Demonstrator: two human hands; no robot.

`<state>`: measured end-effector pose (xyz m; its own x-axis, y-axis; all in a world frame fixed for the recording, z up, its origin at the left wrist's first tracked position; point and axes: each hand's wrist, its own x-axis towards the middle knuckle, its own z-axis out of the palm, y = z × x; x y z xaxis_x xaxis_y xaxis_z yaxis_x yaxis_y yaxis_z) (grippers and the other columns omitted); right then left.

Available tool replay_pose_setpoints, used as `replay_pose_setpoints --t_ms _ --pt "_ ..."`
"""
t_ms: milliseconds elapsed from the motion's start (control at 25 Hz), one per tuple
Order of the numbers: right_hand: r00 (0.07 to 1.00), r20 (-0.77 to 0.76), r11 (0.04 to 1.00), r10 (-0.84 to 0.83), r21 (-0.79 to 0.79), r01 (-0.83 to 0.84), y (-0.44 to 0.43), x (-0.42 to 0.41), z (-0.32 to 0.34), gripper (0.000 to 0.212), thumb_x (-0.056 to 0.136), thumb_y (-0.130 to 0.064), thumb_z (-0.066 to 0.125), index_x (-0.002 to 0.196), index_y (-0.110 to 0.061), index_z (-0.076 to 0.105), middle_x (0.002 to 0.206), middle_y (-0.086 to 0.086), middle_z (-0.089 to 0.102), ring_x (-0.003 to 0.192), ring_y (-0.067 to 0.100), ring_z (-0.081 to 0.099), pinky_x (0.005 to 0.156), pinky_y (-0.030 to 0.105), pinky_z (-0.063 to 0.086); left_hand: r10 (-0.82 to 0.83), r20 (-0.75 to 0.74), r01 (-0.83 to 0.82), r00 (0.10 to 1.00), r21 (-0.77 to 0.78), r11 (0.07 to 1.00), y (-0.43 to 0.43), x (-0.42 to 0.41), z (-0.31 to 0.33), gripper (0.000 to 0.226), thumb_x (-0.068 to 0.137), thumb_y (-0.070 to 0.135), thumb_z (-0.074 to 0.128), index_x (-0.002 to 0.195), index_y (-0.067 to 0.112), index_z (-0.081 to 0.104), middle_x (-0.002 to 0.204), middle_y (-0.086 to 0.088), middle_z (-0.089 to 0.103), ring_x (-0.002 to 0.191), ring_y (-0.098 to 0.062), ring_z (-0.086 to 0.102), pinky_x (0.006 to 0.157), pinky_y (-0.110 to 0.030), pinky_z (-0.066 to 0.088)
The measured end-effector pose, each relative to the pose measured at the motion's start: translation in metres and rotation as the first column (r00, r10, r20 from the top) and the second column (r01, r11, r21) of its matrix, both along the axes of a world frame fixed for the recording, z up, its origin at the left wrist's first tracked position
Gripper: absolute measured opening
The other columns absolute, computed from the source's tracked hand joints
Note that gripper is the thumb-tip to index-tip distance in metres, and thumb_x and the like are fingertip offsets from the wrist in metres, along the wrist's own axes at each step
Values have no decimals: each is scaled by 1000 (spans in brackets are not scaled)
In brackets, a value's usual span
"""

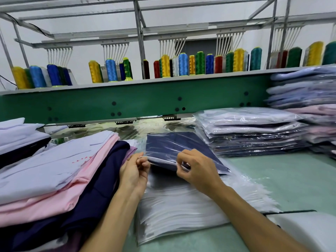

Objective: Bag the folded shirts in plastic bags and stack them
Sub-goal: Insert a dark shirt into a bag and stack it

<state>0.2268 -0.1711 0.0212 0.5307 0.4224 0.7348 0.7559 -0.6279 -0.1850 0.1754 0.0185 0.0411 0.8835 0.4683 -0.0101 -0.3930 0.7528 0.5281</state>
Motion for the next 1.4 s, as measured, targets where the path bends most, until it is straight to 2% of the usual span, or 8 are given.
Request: replay_pose_setpoints --t_ms 360,600,800,920,1000,1120,1240,1400 --pt "995 -34 992 -94 75 96 -44 25 -1 7 83 -28 65 81 -26 58 79 -13 63 78 11 53 63 34 51 3 -10 -4 1000 -14 1000 4 -2 2 17 98 -2 47 87 10 51 53 7 37 46 -2 43 49 -16 45" --pt "968 -89 937 -236 243 251 -57 39 -5 11 83 -29 71 81 -29 61 76 -17 64 78 13 51 69 33 44 -22 -82 29 996 85 996 2 -2 1 25 98 6 49 79 21 44 48 12 37 41 -1 40 81 -42 52" --pt "923 -178 832 -340 401 384 -60 42 -5 8 83 -31 75 84 -33 67 65 -18 44 75 16 49 66 31 40 -24 -59 29 998 89 996 2 -4 0 26 97 1 46 114 13 60 51 10 33 43 -3 37 88 -63 51" --pt "902 -289 797 -320 432 421 -63 45 -6 6 89 -34 71 90 -36 66 74 -9 56 81 16 53 55 26 37 -20 -47 23 999 61 998 3 -3 0 41 97 1 45 136 8 54 50 10 33 43 -3 36 92 -65 49" --pt "907 -313 784 -282 469 405 -66 48 -6 4 91 -30 70 91 -32 66 80 -1 65 79 19 60 56 29 45 -18 -34 20 999 40 999 3 -1 0 43 97 1 44 138 6 52 51 10 33 43 -3 37 93 -65 49" --pt "934 -287 738 -213 579 346 -67 48 -6 8 92 -21 71 86 -24 66 78 -4 71 74 16 68 64 31 54 -9 -27 9 1000 22 1000 4 0 -2 33 98 3 45 128 9 56 52 10 31 43 -4 36 94 -64 50" --pt "944 -286 696 -163 645 315 -67 48 -6 11 91 -16 72 85 -24 66 75 -10 70 72 6 68 64 23 52 10 -23 -10 1000 27 1000 4 2 -2 16 100 4 44 99 14 58 50 9 30 42 -5 35 85 -62 55" --pt "960 -258 689 -105 677 258 -64 46 -5 14 91 -14 72 84 -24 64 75 -13 68 72 -1 66 60 7 47 45 -26 -46 999 -39 998 0 -1 -4 26 97 30 60 74 17 58 57 3 42 54 -8 50 89 -56 54"
